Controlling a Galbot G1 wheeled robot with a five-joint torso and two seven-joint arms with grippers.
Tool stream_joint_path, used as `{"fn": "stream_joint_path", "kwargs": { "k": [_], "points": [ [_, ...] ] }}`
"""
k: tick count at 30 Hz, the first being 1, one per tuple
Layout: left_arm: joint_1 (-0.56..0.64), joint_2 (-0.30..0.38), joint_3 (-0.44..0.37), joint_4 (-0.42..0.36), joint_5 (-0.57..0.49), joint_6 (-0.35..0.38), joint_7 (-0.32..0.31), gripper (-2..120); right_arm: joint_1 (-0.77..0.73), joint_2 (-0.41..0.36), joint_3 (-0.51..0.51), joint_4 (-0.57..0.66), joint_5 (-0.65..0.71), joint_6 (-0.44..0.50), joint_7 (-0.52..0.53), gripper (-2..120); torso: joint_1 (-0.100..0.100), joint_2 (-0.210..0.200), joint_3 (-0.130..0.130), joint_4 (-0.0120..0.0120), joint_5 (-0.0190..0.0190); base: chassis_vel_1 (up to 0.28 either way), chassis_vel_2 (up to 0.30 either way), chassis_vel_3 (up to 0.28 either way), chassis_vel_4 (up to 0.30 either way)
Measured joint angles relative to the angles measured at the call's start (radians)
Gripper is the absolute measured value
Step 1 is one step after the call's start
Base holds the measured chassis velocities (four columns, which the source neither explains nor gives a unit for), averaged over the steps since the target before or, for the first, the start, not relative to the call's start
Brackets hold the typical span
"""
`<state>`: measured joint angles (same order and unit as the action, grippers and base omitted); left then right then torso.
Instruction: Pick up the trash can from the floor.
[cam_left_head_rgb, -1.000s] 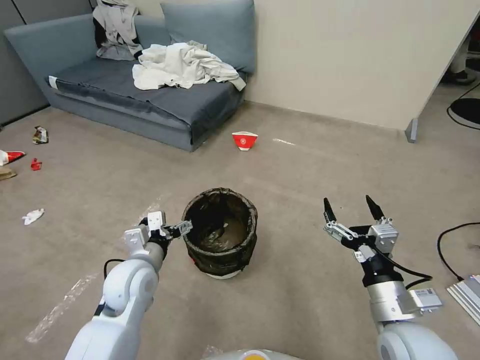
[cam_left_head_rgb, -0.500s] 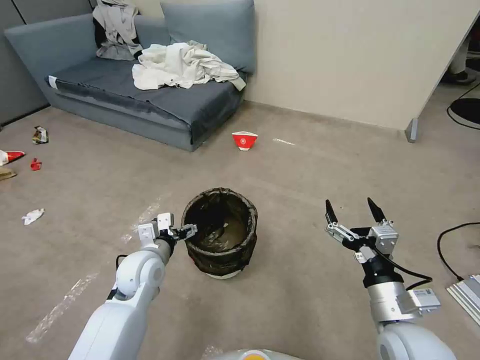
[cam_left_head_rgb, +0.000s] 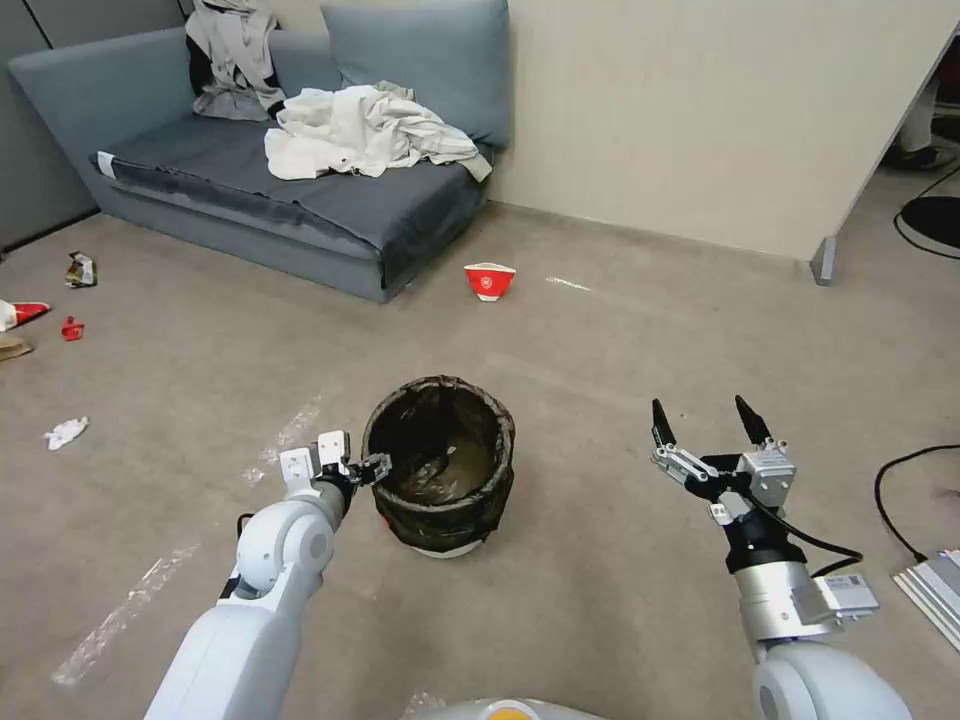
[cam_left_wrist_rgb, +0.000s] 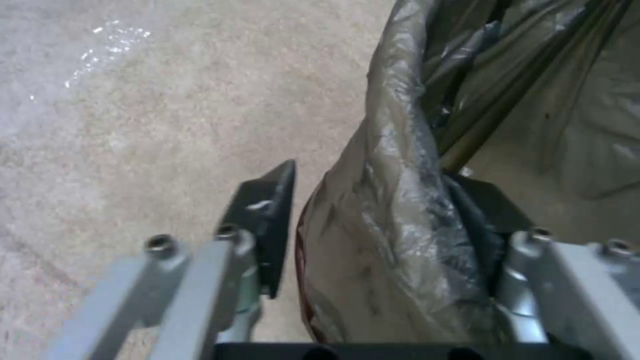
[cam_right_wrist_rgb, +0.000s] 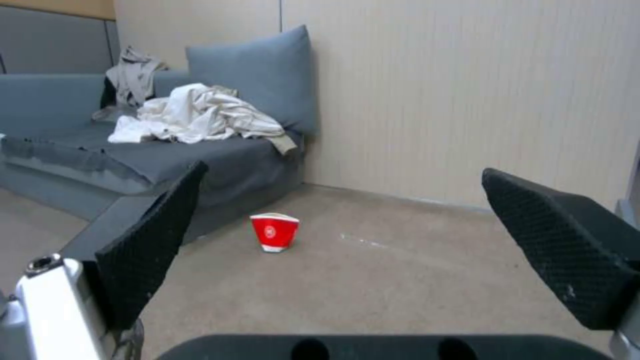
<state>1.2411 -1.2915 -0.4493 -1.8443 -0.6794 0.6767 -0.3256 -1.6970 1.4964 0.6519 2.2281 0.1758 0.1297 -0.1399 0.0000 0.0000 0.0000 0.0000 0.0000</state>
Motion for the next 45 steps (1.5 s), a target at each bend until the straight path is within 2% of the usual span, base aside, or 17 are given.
{"fn": "stream_joint_path", "kwargs": {
  "k": [2,5,6,7,11,21,27,36,39,45],
  "points": [
    [-0.002,-0.001,-0.003,-0.002,-0.008,0.002,-0.005,37,-0.004,0.000,0.000,0.000,0.000,0.002,0.000,100,0.000,0.000,0.000,0.0000,0.0000,0.000,0.000,0.000,0.000],
    [-0.002,-0.002,-0.004,-0.003,-0.010,0.002,-0.006,31,-0.006,0.000,0.000,0.001,0.000,0.002,0.000,100,0.000,0.000,0.000,-0.0001,0.0000,0.000,0.000,0.000,0.000],
    [-0.002,-0.003,-0.008,-0.007,-0.013,0.002,-0.006,24,-0.008,0.000,0.000,0.003,0.000,0.004,0.000,100,0.000,0.000,0.000,0.0000,0.0000,0.000,0.000,0.000,0.000],
    [-0.002,-0.003,-0.008,-0.007,-0.013,0.002,-0.006,24,-0.008,0.000,0.000,0.003,0.000,0.004,0.000,100,0.000,0.000,0.000,0.0000,0.0000,0.000,0.000,0.000,0.000],
    [-0.002,-0.004,-0.015,-0.019,-0.028,0.001,-0.018,7,-0.013,0.000,0.000,0.007,0.000,0.008,0.000,100,0.000,0.000,0.000,0.0000,0.0000,0.000,0.000,0.000,0.000],
    [0.001,-0.004,-0.019,-0.029,-0.037,-0.007,-0.022,6,-0.021,0.002,0.000,0.012,-0.003,0.014,0.000,100,0.000,0.000,0.000,0.0000,-0.0001,0.000,0.000,0.000,0.000],
    [0.007,-0.006,-0.033,-0.065,-0.054,-0.015,-0.021,6,-0.021,0.001,0.000,0.015,-0.003,0.014,0.000,100,0.000,0.000,0.000,0.0000,0.0000,0.000,0.000,0.000,0.000],
    [0.041,0.003,-0.070,-0.189,-0.124,-0.013,-0.037,6,-0.022,0.001,0.000,0.020,-0.005,0.014,-0.001,100,0.000,0.000,0.000,-0.0001,0.0000,0.000,0.000,0.000,0.000],
    [0.067,0.004,-0.092,-0.260,-0.158,-0.010,-0.049,6,-0.024,0.002,-0.002,0.023,-0.006,0.015,-0.001,100,0.000,0.000,0.000,0.0000,-0.0001,0.000,0.000,0.000,0.000],
    [0.095,-0.002,-0.112,-0.345,-0.200,0.000,-0.066,6,-0.028,0.003,-0.003,0.034,-0.006,0.016,-0.002,100,0.000,0.000,0.000,0.0000,0.0000,0.000,0.000,0.000,0.000]
  ]
}}
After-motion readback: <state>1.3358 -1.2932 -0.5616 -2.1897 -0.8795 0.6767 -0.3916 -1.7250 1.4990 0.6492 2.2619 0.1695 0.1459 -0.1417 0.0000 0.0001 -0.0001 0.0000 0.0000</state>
